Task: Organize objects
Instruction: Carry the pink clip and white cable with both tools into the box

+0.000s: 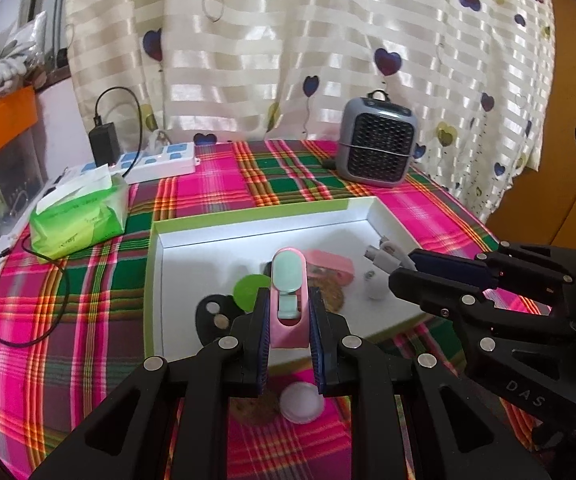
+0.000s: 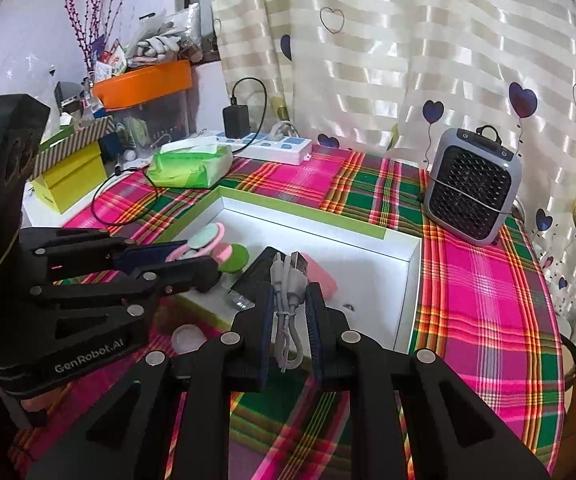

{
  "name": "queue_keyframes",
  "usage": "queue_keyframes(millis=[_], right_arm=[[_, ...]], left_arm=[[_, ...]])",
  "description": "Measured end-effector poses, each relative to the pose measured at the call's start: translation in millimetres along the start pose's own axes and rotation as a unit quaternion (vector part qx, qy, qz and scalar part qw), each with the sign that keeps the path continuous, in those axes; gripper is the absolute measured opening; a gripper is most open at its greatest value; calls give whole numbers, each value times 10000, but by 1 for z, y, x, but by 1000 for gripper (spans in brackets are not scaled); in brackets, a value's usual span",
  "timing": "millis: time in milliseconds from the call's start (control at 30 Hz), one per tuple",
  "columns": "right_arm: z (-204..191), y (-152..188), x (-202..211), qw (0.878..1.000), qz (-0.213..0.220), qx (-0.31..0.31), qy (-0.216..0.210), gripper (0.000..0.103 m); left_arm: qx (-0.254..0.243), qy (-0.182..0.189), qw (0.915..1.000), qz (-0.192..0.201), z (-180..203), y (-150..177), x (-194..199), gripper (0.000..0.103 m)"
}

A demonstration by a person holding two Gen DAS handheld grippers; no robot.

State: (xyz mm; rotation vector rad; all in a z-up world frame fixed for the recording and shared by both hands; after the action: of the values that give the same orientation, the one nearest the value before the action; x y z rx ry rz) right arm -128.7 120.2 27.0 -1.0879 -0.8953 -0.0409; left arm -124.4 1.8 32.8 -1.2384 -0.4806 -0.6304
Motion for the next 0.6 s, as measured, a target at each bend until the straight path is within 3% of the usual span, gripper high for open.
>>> queue_keyframes(millis=[333,600], right_arm=[[13,14,-43,9983,-453,-302,-190,17],[15,20,-48,9974,-584,-366,-207,17]], left_arm=[[172,-168,9994,-236,-19,1,-25,16],[122,-96,9994,-325,-17,4,-30,16]])
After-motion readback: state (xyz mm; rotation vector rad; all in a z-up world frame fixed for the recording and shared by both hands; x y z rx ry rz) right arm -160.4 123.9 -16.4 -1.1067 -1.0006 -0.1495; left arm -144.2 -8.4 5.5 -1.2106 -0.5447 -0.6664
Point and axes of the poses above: each gripper's, at about its wrist camera, not at the fingertips, and x roughly against the way its jaws point, z to its right, y to its underside, the point moved 3 cm from there along -x, roughly the way its jaws point, and after that the axes turned 13 degrees about x, right-handed, at the moved point
